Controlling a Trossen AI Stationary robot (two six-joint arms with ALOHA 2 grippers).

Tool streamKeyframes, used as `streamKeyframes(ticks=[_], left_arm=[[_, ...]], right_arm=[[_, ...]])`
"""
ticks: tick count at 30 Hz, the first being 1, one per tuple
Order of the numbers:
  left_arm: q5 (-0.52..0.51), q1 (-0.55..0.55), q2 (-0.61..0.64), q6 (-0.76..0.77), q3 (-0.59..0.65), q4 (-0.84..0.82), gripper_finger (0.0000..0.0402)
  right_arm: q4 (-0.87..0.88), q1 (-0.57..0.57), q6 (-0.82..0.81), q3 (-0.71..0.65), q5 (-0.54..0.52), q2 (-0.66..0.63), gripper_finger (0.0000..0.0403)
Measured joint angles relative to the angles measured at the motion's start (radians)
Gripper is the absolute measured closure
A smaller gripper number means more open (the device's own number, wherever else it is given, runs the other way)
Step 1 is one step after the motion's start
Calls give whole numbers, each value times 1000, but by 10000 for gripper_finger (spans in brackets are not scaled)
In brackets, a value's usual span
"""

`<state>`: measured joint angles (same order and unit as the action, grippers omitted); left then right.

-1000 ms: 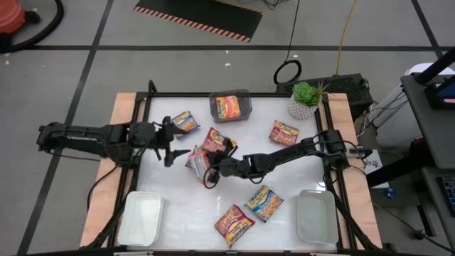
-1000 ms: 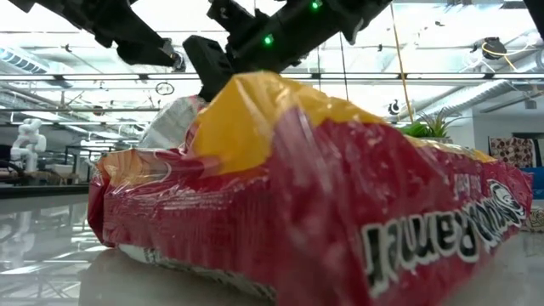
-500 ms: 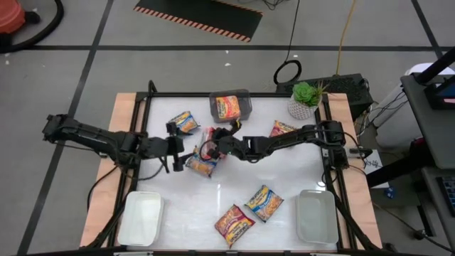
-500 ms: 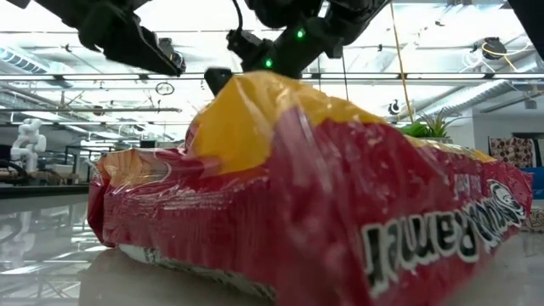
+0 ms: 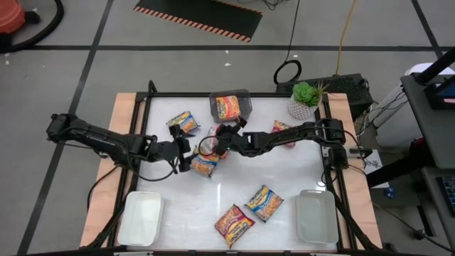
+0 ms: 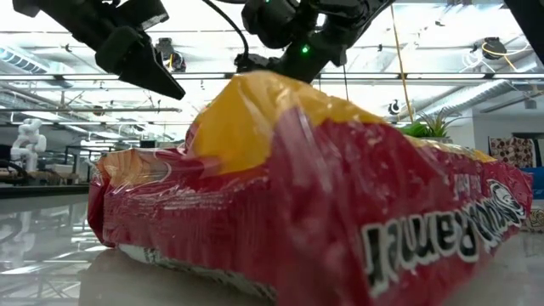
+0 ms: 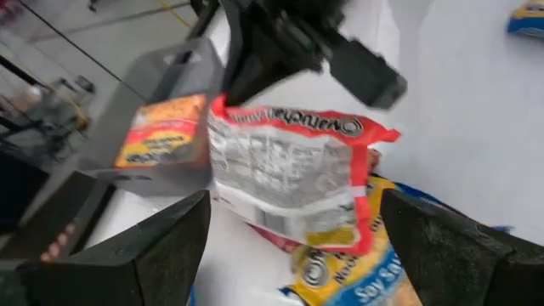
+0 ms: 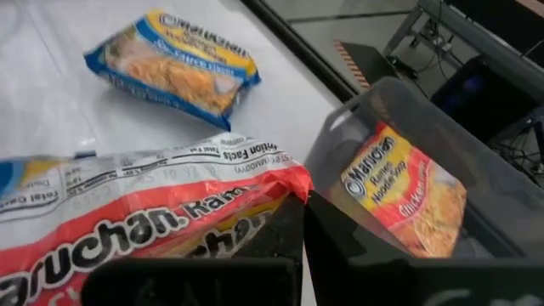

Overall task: Sort Maruchan noodles
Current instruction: Put the orange noodle pack into the black bin

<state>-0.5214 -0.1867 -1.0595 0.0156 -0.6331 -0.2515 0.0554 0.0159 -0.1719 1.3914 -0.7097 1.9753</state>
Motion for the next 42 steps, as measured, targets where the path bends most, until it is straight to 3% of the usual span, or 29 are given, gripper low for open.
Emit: streamKeyframes(ticks=[15, 25, 37, 42], left_arm=[[31, -27, -1, 157, 0, -8, 55], [19, -86, -1, 262, 0, -8, 55], [-64, -177, -1, 349, 0, -5, 55], [-72, -221, -20, 465, 0, 3, 55]], right_arm=[[122, -44, 1, 0, 15, -65, 403], [123, -44, 2, 0, 137, -65, 403], [167, -42, -11, 0, 212, -75, 403], [160, -33, -35, 0, 295, -75, 403]])
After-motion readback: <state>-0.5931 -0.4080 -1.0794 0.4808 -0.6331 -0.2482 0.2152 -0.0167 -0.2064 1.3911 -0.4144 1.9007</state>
